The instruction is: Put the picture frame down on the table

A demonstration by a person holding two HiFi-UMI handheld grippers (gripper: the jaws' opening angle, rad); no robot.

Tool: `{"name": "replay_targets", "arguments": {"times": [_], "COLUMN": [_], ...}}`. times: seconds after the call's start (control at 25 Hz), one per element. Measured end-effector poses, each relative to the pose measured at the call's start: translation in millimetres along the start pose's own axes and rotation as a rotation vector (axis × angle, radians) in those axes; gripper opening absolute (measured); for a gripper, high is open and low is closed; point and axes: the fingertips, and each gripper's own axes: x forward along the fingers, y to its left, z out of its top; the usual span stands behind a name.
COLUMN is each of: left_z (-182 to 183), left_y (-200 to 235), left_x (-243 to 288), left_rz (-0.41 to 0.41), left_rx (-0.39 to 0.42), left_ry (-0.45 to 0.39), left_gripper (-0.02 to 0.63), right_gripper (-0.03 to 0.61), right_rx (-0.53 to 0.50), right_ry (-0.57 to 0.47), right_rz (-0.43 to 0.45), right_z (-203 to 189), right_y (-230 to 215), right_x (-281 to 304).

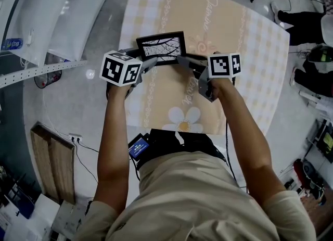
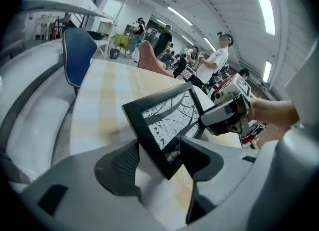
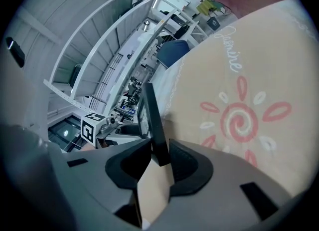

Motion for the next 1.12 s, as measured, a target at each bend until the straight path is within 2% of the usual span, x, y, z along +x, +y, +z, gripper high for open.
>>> {"name": "replay_targets", "arguments": {"times": [0.08, 0.16, 0.24, 0.28, 0.4, 0.56, 0.68, 0.76, 0.84, 0.88, 1.0, 1.12], "left_z": [-2.3, -1.7, 1.6, 3.6, 12.4, 28.4, 44.5, 55.7, 66.9, 72.8, 89.0, 98.1], "left_y": [11.2, 19.1, 20.8, 20.0, 10.1, -11.4, -27.8, -40.5, -55.3, -63.7, -94.2, -130.9], "left_x": [-6.9, -15.6, -21.7, -24.2, -31.6, -48.0, -70.1, -88.7, -109.4, -120.4, -153.1, -183.7], "left_rz": [0.078, 0.111, 0.107, 0.104, 0.084, 0.054, 0.045, 0.042, 0.044, 0.043, 0.020, 0.010], "left_rx": [0.049, 0.059, 0.053, 0.055, 0.055, 0.061, 0.073, 0.083, 0.102, 0.112, 0.127, 0.158], "left_ry": [0.014, 0.007, -0.012, -0.022, -0.066, -0.141, -0.212, -0.265, -0.321, -0.352, -0.450, -0.521], "left_gripper": [0.241, 0.241, 0.241, 0.241, 0.239, 0.227, 0.206, 0.173, 0.095, 0.026, 0.006, 0.006], "right_gripper": [0.110, 0.122, 0.177, 0.186, 0.186, 0.186, 0.183, 0.118, 0.046, 0.018, 0.003, 0.003], "right_rx": [-0.020, -0.068, -0.113, -0.135, -0.184, -0.225, -0.271, -0.308, -0.355, -0.383, -0.475, -0.554], "right_ry": [0.008, 0.038, 0.074, 0.086, 0.084, 0.047, 0.007, -0.038, -0.085, -0.103, -0.143, -0.178], "right_rz": [-0.051, -0.114, -0.150, -0.164, -0.202, -0.206, -0.181, -0.142, -0.083, -0.050, 0.035, 0.082], "right_z": [1.3, 0.6, -1.6, -2.0, 2.0, 14.1, 26.7, 36.1, 44.0, 46.7, 50.2, 48.1], "right_y": [-7.1, -16.0, -19.4, -19.5, -16.4, 2.0, 26.1, 48.5, 76.7, 92.1, 139.4, 182.0], "right_x": [-2.0, -5.0, -7.8, -9.1, -13.8, -21.7, -32.4, -43.3, -56.8, -63.9, -88.1, -119.0]}}
